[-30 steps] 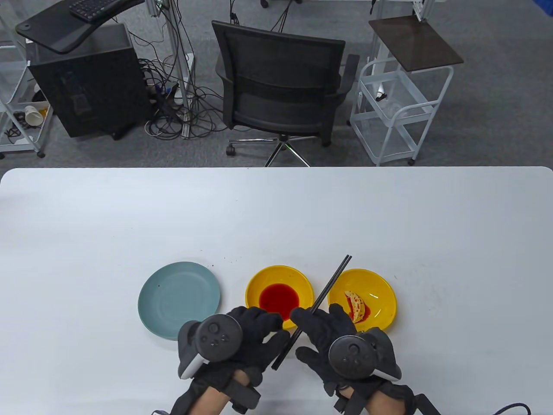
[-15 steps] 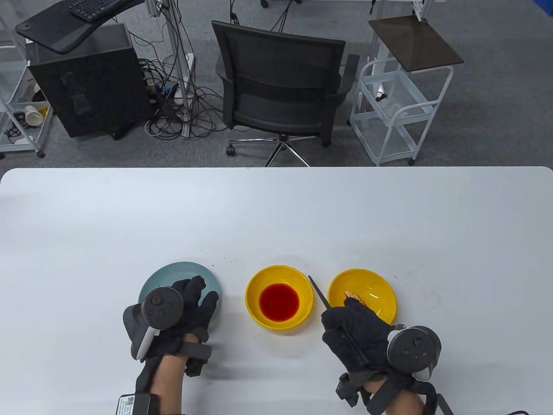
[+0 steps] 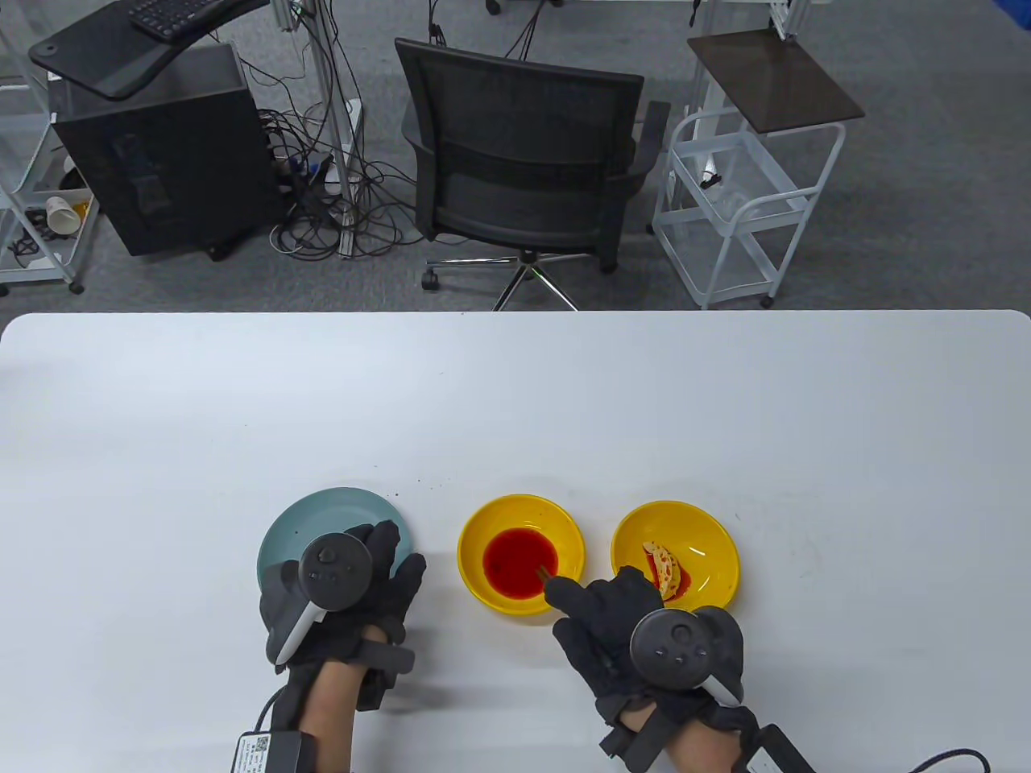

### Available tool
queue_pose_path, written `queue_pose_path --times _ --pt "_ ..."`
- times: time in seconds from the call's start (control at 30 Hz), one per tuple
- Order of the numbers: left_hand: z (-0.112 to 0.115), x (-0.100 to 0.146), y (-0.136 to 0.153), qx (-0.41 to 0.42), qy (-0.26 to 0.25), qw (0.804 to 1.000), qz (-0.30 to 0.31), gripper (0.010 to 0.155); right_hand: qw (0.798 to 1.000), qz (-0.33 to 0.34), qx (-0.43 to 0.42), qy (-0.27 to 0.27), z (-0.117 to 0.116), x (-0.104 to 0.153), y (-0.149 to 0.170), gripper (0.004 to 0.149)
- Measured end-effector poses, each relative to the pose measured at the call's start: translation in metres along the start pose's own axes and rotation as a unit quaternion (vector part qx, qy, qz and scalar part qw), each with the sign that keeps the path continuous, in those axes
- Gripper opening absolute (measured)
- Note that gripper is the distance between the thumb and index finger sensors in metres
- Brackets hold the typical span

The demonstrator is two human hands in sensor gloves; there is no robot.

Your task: Dip chopsticks into soy sauce and dot onto dumpling

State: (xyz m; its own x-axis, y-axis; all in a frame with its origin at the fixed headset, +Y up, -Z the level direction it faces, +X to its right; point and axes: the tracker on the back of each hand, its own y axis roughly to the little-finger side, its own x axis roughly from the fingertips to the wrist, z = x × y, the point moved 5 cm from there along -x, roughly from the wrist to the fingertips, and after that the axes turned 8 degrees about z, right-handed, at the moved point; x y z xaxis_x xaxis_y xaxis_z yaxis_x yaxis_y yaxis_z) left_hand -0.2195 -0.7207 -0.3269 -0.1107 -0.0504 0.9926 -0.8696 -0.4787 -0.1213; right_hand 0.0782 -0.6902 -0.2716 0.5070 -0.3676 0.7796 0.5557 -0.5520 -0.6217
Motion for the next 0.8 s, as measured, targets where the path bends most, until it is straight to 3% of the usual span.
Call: queue_pose_path --times 0.23,0.4,0.8 --pt "-0.003 0.001 0.003 -0.020 -0.003 1.000 -0.006 0.074 1.000 -0.030 0.002 -0.005 -0.007 -0.001 0.011 0.058" --pt "-0.011 0.004 -0.016 -0.117 -0.034 0.992 0.013 0.075 0.998 -0.048 0.007 0.036 0.009 0.002 0.016 0.052" --pt "0.007 0.002 -0.020 -0.132 0.017 0.991 0.004 0.076 0.997 -0.055 0.040 0.019 0.012 0.005 0.020 0.051"
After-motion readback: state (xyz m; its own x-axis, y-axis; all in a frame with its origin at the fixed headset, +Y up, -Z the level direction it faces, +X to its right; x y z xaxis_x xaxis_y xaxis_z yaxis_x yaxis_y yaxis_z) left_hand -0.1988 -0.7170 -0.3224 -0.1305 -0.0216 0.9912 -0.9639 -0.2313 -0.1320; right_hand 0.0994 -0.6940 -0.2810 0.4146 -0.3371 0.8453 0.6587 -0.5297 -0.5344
